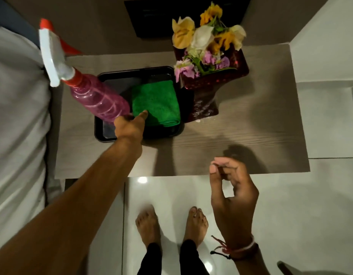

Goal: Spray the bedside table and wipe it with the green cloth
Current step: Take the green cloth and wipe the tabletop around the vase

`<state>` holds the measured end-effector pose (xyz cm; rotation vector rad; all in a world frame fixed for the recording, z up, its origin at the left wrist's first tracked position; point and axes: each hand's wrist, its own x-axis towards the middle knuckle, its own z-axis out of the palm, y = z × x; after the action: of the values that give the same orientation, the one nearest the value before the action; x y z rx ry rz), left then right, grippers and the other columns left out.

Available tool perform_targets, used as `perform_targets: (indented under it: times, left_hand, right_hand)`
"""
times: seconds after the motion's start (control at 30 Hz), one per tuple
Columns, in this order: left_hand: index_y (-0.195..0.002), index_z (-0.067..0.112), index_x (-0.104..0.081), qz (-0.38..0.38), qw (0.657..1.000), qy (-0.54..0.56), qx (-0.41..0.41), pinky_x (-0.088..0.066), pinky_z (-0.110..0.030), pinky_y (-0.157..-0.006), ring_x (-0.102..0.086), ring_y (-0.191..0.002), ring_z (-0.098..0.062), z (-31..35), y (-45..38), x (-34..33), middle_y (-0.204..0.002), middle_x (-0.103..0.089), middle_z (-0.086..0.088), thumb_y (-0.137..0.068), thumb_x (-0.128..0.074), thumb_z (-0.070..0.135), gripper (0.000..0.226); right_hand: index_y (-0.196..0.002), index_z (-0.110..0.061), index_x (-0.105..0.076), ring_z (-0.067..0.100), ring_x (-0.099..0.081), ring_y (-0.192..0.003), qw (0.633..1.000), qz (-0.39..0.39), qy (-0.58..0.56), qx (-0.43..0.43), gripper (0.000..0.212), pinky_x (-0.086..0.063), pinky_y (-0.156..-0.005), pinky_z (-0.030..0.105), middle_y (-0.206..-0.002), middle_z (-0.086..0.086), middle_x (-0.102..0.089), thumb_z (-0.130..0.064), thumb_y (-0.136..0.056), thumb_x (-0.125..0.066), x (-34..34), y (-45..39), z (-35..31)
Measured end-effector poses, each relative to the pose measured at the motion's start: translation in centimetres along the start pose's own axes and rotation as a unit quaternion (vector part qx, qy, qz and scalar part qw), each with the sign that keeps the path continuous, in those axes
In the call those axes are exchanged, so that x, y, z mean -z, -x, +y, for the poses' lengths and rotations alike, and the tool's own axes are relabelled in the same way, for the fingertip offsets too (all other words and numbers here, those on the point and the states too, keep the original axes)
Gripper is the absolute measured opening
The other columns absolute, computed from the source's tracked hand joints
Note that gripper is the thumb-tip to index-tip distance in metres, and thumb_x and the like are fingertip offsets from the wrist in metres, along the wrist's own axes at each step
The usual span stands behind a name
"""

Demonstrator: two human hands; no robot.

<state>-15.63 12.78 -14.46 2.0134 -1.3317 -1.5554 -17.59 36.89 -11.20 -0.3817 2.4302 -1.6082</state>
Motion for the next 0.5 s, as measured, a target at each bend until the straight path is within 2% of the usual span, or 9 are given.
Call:
perform_targets:
  times: [0.03, 0.1, 0.17, 0.23, 0.3, 0.37, 0.4, 0.43, 0.5]
  left_hand:
    - [-0.104, 0.010, -0.061, -0.006, 1.000, 0.018, -0.020, -0.058, -0.044, -0.104, -0.067, -0.110, -0.029, 0.1, 0.8, 0.0, -0.112, -0.070, -0.005, -0.100, -0.074, 0.021, 0.018]
    - [-0.088, 0.022, -0.054, -0.039, 0.994, 0.064, -0.077, -0.059, -0.044, -0.104, -0.065, -0.105, -0.022, 0.3, 3.2, 0.9, -0.096, -0.065, 0.003, -0.103, -0.067, 0.010, 0.023]
    - [-0.088, 0.027, -0.055, -0.087, 0.980, 0.098, -0.152, -0.063, -0.041, -0.099, -0.067, -0.105, -0.017, 0.2, 5.6, 2.9, -0.098, -0.066, 0.005, -0.100, -0.063, 0.007, 0.025]
    - [-0.086, 0.028, -0.060, -0.152, 0.964, 0.123, -0.183, -0.066, -0.029, -0.081, -0.070, -0.099, -0.010, -0.3, 7.4, 5.6, -0.097, -0.069, 0.007, -0.090, -0.061, 0.009, 0.020]
    - [-0.085, 0.026, -0.064, -0.240, 0.944, 0.170, -0.149, -0.066, -0.023, -0.072, -0.076, -0.090, -0.006, -1.2, 8.8, 8.2, -0.092, -0.074, 0.009, -0.086, -0.059, 0.006, 0.021]
    - [-0.088, 0.020, -0.067, -0.309, 0.932, 0.163, -0.100, -0.067, -0.023, -0.071, -0.079, -0.087, -0.010, -2.2, 10.2, 9.9, -0.091, -0.077, 0.004, -0.081, -0.066, 0.008, 0.014]
    - [-0.089, 0.018, -0.067, -0.333, 0.930, 0.129, -0.087, -0.067, -0.025, -0.071, -0.078, -0.087, -0.013, -2.7, 10.9, 10.2, -0.090, -0.077, 0.001, -0.077, -0.072, 0.011, 0.015]
    - [-0.090, 0.015, -0.066, -0.351, 0.929, 0.079, -0.086, -0.065, -0.026, -0.072, -0.076, -0.087, -0.016, -3.0, 11.5, 10.3, -0.087, -0.075, -0.001, -0.074, -0.077, 0.015, 0.020]
    - [-0.093, 0.010, -0.063, -0.358, 0.924, -0.040, -0.125, -0.060, -0.032, -0.073, -0.071, -0.087, -0.019, -3.1, 12.3, 9.9, -0.081, -0.067, -0.003, -0.080, -0.085, 0.020, 0.028]
  right_hand:
    - [-0.101, -0.002, -0.072, 0.017, -0.071, -0.083, 1.000, -0.004, 0.001, 0.000, 0.014, -0.055, -0.077, 0.016, -0.091, 0.004, -0.075, 0.002, -0.088, -0.072, 0.0, 0.1, 0.2]
    - [-0.098, -0.006, -0.072, 0.015, -0.071, -0.083, 0.999, -0.023, -0.013, -0.024, 0.012, -0.055, -0.076, 0.017, -0.089, 0.000, -0.075, 0.001, -0.088, -0.073, 0.0, 0.5, 0.5]
    - [-0.097, -0.013, -0.072, 0.014, -0.071, -0.086, 0.991, -0.058, -0.079, -0.096, 0.013, -0.055, -0.077, 0.016, -0.089, -0.004, -0.076, -0.004, -0.088, -0.075, -0.3, 1.0, 0.6]
    - [-0.103, -0.019, -0.072, 0.018, -0.073, -0.099, 0.955, -0.096, -0.183, -0.213, 0.024, -0.057, -0.082, 0.020, -0.097, -0.004, -0.078, -0.025, -0.082, -0.082, -0.9, 1.2, 0.2]
    - [-0.110, -0.023, -0.070, 0.022, -0.071, -0.111, 0.872, -0.117, -0.328, -0.343, 0.060, -0.057, -0.090, 0.031, -0.104, -0.002, -0.079, -0.054, -0.062, -0.089, -1.7, 1.6, 0.0]
    - [-0.121, -0.018, -0.069, 0.028, -0.066, -0.119, 0.730, -0.141, -0.511, -0.432, 0.087, -0.050, -0.102, 0.045, -0.116, 0.004, -0.077, -0.055, -0.048, -0.096, -2.5, 2.3, -0.4]
    - [-0.134, -0.013, -0.063, 0.035, -0.060, -0.129, 0.668, -0.171, -0.577, -0.438, 0.097, -0.043, -0.111, 0.054, -0.132, 0.013, -0.070, -0.054, -0.052, -0.095, -2.6, 2.7, -0.6]
    - [-0.143, -0.011, -0.056, 0.042, -0.052, -0.138, 0.635, -0.204, -0.611, -0.426, 0.100, -0.037, -0.115, 0.060, -0.145, 0.019, -0.061, -0.055, -0.061, -0.092, -2.7, 3.2, -0.8]
    - [-0.144, -0.010, -0.055, 0.043, -0.052, -0.139, 0.627, -0.226, -0.620, -0.413, 0.085, -0.046, -0.109, 0.059, -0.148, 0.023, -0.057, -0.049, -0.075, -0.086, -2.8, 3.9, -0.9]
